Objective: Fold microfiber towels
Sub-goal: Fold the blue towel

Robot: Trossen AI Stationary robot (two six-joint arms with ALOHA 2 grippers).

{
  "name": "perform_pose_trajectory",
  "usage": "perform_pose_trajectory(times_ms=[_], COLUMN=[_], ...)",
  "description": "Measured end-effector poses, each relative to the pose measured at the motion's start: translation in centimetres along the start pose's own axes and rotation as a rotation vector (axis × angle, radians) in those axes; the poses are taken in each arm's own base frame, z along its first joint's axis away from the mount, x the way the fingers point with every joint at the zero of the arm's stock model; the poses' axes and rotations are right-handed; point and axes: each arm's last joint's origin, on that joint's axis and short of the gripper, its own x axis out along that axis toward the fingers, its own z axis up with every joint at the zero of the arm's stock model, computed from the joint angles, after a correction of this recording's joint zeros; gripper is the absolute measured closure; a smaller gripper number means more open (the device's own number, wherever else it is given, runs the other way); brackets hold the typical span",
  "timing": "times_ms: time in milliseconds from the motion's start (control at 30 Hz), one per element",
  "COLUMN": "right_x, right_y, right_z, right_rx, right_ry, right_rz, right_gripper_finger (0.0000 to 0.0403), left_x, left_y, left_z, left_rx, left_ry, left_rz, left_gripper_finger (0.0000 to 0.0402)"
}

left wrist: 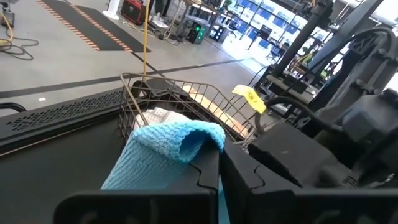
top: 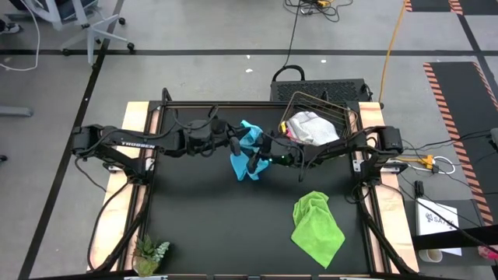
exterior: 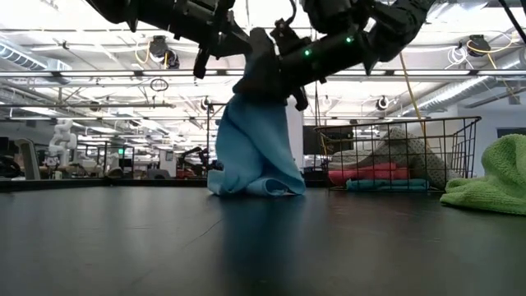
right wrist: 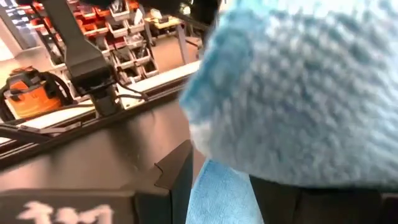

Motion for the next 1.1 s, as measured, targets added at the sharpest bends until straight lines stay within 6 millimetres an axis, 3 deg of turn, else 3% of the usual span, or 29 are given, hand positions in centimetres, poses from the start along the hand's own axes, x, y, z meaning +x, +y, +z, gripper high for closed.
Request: perform_pose_trajectory(times_ms=[200,400,600,867,1100], right_x=[0.3,0.5,-0.2,-4.3,-10.0], right_y=[-1.0,-1.4,-0.4,1.5,0.7], right_z=[0.0,0.1,0.5,1.3,4.2], right_rx=[0.139,0.2,0.198,0.094,0.026], right_ry=[0.018,0.048,0.064,0.293,0.424], right_rz=[-0.03,0.05,0.099,0.175,0.168], right_gripper_finger=[0.0289,0.0391,0.04,0.0402,0.0402], left_x=[0.0,0.0,0.0,0.0,-1.2], left_y=[-0.1,0.0,0.0,0.1,0.1], left_z=[-0.1,-0.2,-0.2,-0.3,0.3], left_rx=[0.02,0.034,0.042,0.064,0.071], left_ry=[0.006,0.025,0.03,0.038,0.07], left_rz=[-0.007,-0.009,-0.015,-0.007,0.014], left_gripper_finger=[0.0396,0.0398,0.0396,0.0397,0.0398])
